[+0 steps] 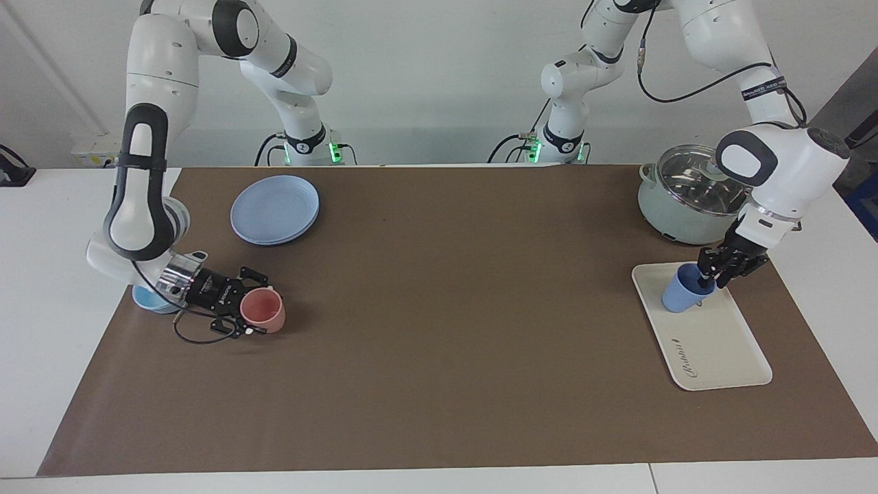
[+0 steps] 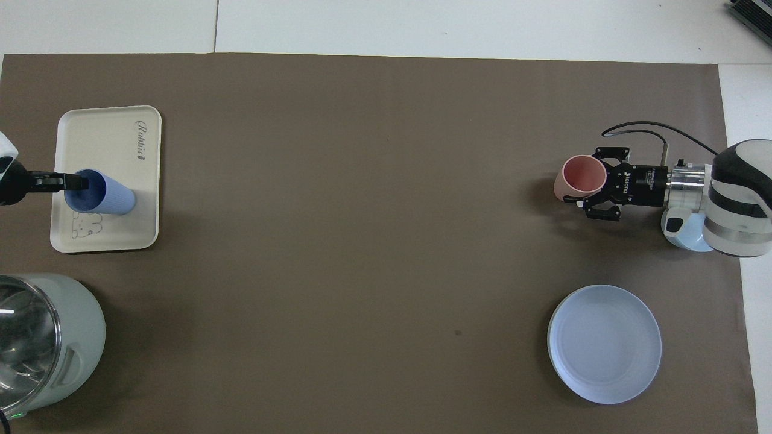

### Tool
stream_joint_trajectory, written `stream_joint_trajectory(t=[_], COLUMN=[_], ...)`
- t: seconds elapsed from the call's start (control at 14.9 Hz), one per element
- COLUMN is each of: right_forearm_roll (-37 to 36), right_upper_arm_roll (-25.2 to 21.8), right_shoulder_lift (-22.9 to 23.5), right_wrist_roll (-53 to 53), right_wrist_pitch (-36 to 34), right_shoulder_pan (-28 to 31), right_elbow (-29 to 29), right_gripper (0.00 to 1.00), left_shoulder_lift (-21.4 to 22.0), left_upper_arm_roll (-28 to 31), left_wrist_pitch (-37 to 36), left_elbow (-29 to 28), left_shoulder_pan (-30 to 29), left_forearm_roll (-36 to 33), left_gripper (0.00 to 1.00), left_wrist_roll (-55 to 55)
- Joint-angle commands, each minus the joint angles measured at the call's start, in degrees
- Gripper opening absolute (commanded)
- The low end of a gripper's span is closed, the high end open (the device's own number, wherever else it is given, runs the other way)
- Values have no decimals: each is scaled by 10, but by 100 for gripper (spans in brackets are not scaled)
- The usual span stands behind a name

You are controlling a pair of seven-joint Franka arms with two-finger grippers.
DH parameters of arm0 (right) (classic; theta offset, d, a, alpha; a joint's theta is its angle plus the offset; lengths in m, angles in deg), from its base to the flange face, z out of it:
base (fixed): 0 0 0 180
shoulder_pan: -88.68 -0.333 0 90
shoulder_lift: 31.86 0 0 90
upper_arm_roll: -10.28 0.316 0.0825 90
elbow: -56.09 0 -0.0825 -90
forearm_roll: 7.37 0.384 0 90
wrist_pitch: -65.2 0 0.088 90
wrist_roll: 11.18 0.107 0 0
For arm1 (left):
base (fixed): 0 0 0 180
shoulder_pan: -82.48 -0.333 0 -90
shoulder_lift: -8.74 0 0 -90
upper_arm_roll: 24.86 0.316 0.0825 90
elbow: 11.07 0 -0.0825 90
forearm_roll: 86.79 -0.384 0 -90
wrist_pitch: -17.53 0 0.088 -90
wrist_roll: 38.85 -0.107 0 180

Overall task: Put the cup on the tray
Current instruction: 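Lower the blue cup onto the tray while the right gripper lowers the pink cup, then open both grippers to release the blue and pink cups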

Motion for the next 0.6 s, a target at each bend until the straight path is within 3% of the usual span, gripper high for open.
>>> stream_joint_trajectory(t=[0.0, 0.33, 0.54], right_forearm_roll=[-13, -59, -97], right_upper_arm_roll=[2, 1, 1], right_shoulder_lift=[-24, -41, -53], right_wrist_roll=[-42, -39, -38], right_wrist_pitch=[10, 3, -2], right_shoulder_pan=[5, 23, 38], right_elbow=[-23, -24, -23], right_gripper=[90, 96, 97], left_shoulder_lift=[19, 44, 85], left_upper_arm_roll=[5, 3, 1], left_wrist_pitch=[-46, -169, -226], left_elbow=[28, 92, 99], left_shoulder_pan=[40, 94, 142], left_forearm_roll=[-52, -108, -116], left_gripper=[100, 100, 100], left_wrist_roll=[-1, 26, 106])
